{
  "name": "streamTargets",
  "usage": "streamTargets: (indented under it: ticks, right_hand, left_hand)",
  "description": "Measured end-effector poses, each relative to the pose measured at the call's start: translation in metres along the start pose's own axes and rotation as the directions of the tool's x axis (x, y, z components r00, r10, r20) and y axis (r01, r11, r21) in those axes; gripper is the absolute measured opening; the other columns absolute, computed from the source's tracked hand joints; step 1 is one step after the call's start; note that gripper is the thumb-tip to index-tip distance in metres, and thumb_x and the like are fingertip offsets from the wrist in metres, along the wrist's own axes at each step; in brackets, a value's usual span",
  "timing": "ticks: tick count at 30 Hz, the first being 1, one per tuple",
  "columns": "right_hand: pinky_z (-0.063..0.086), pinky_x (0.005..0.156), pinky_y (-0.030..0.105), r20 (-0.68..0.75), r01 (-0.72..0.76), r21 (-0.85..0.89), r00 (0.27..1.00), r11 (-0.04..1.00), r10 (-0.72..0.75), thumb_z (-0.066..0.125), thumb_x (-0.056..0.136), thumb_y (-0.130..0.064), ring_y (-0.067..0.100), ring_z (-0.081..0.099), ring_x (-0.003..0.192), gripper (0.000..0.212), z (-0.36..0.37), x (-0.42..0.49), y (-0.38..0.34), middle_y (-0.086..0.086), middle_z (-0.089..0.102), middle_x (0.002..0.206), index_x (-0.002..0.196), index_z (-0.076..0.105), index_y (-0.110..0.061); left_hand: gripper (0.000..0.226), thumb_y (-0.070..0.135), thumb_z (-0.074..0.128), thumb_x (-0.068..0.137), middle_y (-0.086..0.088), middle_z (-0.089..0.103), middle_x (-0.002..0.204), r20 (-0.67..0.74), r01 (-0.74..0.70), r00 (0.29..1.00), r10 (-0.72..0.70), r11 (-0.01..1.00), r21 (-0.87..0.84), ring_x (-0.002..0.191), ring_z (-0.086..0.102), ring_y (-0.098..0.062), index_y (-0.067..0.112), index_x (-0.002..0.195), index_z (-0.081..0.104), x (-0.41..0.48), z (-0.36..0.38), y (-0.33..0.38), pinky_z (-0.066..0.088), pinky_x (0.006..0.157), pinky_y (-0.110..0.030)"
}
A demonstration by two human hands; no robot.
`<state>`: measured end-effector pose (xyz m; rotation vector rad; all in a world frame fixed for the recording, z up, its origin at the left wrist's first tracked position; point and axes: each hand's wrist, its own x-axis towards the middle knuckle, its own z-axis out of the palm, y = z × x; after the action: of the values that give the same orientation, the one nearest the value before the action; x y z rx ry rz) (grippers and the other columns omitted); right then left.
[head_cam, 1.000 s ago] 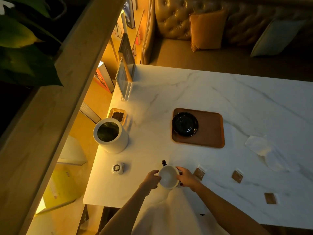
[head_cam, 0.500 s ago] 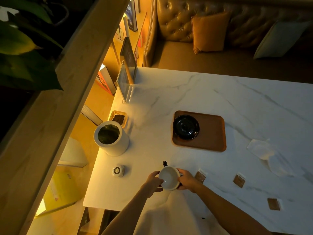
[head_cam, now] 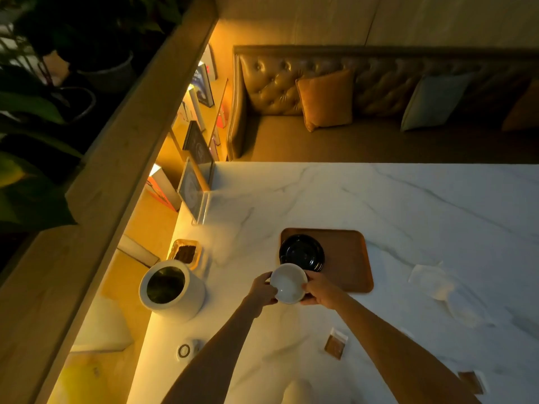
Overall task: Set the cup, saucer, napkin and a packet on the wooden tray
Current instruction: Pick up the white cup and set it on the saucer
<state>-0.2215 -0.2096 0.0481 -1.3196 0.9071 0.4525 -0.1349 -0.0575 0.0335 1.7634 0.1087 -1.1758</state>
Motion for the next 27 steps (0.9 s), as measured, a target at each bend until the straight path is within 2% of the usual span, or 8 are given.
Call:
streamTargets:
  ticks: [4,8,12,17,21,27]
  right_hand:
    - [0.051,0.093,0.054,-0.039,-0.021,0.063,0.999,0.998,0.023,0.048,0.09,0.005,0.04,0.047,0.122,0.049,-0.022,0.015,-0.024,0.019,0.042,0.136,0.136,0.044,-0.013]
    - [0.054,0.089,0.052,-0.052,-0.046,0.06,0.997,0.997,0.049,0.053,0.09,0.002,0.038,0.045,0.123,0.05,-0.041,0.033,-0.04,0.016,0.041,0.136,0.136,0.043,-0.015]
    - [0.055,0.087,0.048,-0.06,-0.067,0.075,0.996,0.995,0.071,0.051,0.09,0.003,0.033,0.048,0.114,0.049,-0.052,0.055,-0.047,0.016,0.041,0.134,0.136,0.043,-0.014]
    - [0.056,0.086,0.048,-0.071,-0.131,0.093,0.988,0.987,0.138,0.052,0.09,0.002,0.037,0.046,0.121,0.051,-0.067,0.082,-0.047,0.016,0.041,0.135,0.137,0.043,-0.014]
    - [0.058,0.08,0.043,-0.073,-0.157,0.095,0.984,0.983,0.164,0.056,0.089,0.002,0.031,0.047,0.11,0.051,-0.073,0.095,-0.045,0.011,0.043,0.124,0.135,0.044,-0.015]
    - [0.058,0.082,0.045,-0.077,-0.16,0.101,0.983,0.982,0.168,0.053,0.09,0.003,0.034,0.047,0.117,0.051,-0.08,0.103,-0.039,0.014,0.042,0.134,0.137,0.044,-0.016]
  left_hand:
    - [0.058,-0.009,0.05,0.086,-0.016,0.048,0.13,-0.005,-0.042,0.999,0.042,0.996,0.082,0.111,0.049,-0.031,0.011,0.14,0.043,0.024,0.011,0.031,0.054,0.067,-0.03]
    - [0.058,-0.007,0.051,0.085,-0.016,0.046,0.135,-0.013,-0.034,0.999,0.037,0.985,0.168,0.112,0.048,-0.03,0.012,0.14,0.043,0.053,0.019,0.052,0.055,0.068,-0.032]
    - [0.054,-0.006,0.048,0.085,-0.013,0.049,0.128,-0.007,-0.033,0.999,0.035,0.974,0.224,0.112,0.047,-0.028,0.011,0.136,0.046,0.081,0.026,0.062,0.055,0.078,-0.038]
    - [0.056,-0.004,0.049,0.084,-0.013,0.049,0.132,-0.009,-0.021,1.0,0.025,0.955,0.295,0.107,0.046,-0.025,0.013,0.137,0.046,0.111,0.034,0.067,0.053,0.064,-0.028]
    - [0.055,-0.001,0.051,0.084,-0.011,0.05,0.132,-0.011,-0.011,1.0,0.015,0.941,0.337,0.11,0.047,-0.024,0.015,0.137,0.047,0.126,0.039,0.065,0.057,0.073,-0.034]
    - [0.059,0.002,0.054,0.082,-0.01,0.051,0.132,-0.016,0.004,1.0,0.002,0.936,0.353,0.115,0.051,-0.027,0.017,0.138,0.046,0.141,0.045,0.053,0.059,0.084,-0.043]
